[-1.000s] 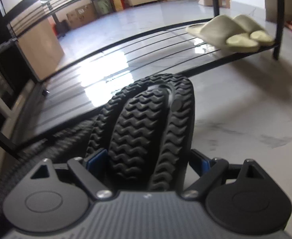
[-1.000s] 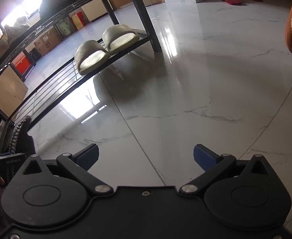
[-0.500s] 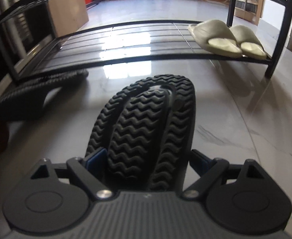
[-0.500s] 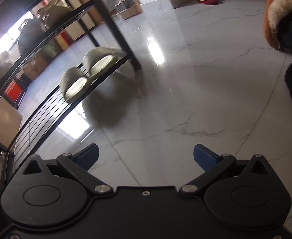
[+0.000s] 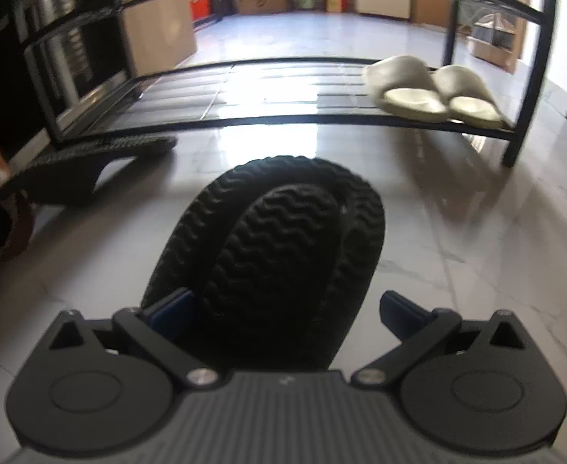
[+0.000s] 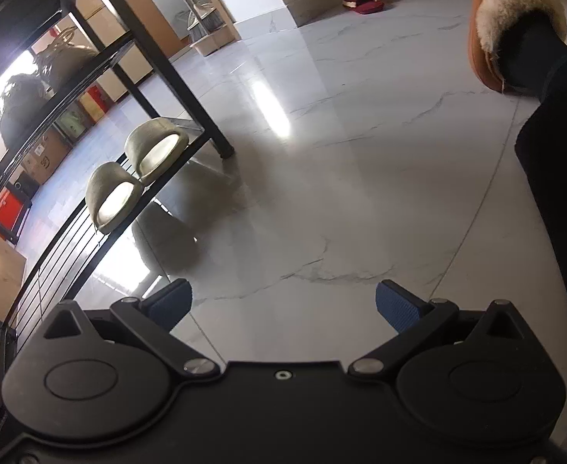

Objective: Organize scattered shoes

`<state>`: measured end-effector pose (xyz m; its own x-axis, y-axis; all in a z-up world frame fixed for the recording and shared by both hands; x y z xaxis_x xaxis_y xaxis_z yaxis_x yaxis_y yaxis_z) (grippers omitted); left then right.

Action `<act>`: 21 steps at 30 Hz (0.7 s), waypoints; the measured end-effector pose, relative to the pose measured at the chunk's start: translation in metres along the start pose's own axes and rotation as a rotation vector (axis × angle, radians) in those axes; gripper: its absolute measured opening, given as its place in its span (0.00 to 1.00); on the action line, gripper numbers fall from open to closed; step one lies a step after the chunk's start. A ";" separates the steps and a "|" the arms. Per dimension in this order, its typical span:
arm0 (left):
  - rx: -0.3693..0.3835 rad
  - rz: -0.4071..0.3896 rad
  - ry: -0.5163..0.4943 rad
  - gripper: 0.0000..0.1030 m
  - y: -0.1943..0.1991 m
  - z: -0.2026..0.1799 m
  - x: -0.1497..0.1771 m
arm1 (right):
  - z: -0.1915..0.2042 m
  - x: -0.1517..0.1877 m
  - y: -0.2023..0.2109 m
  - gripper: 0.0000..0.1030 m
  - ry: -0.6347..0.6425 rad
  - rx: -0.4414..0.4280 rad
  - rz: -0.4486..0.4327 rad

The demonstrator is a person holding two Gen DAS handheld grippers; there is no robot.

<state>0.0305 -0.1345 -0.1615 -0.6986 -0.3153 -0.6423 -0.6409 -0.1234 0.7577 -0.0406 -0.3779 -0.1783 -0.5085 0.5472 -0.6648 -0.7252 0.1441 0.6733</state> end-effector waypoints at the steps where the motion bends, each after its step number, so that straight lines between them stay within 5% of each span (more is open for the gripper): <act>1: -0.007 0.014 0.029 0.99 -0.003 0.007 -0.002 | -0.001 0.000 0.000 1.00 -0.003 -0.004 0.000; 21: 0.007 -0.019 0.178 0.99 0.043 0.074 -0.038 | 0.020 0.023 -0.011 1.00 0.116 -0.285 0.060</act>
<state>0.0062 -0.0579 -0.1130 -0.6191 -0.4751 -0.6253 -0.6563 -0.1244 0.7442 -0.0350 -0.3505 -0.1940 -0.5921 0.4473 -0.6703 -0.7849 -0.1317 0.6055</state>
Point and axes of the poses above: each gripper's, at about its wrist camera, not at the fingertips, and y roughly against the way its jaws point, z to its left, x to its underside, the point moved 1 cm from there along -y, roughly the way its jaws point, and after that the axes turned 13 degrees about y, right-handed, at the moved point
